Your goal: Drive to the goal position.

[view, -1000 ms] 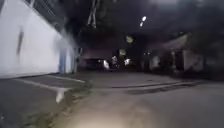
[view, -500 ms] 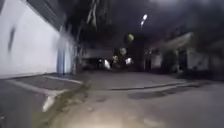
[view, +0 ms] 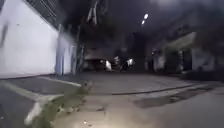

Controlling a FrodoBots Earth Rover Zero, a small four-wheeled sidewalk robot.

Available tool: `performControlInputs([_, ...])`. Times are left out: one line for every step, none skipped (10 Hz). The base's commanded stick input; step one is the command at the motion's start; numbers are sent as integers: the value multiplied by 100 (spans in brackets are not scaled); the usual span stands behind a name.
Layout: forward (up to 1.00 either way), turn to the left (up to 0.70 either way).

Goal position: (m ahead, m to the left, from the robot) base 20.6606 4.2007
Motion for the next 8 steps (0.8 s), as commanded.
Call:
performControlInputs([70, 0])
performControlInputs([70, 0])
performControlInputs([70, 0])
performControlInputs([70, 0])
performControlInputs([70, 0])
performControlInputs([70, 0])
performControlInputs([70, 0])
performControlInputs([70, 0])
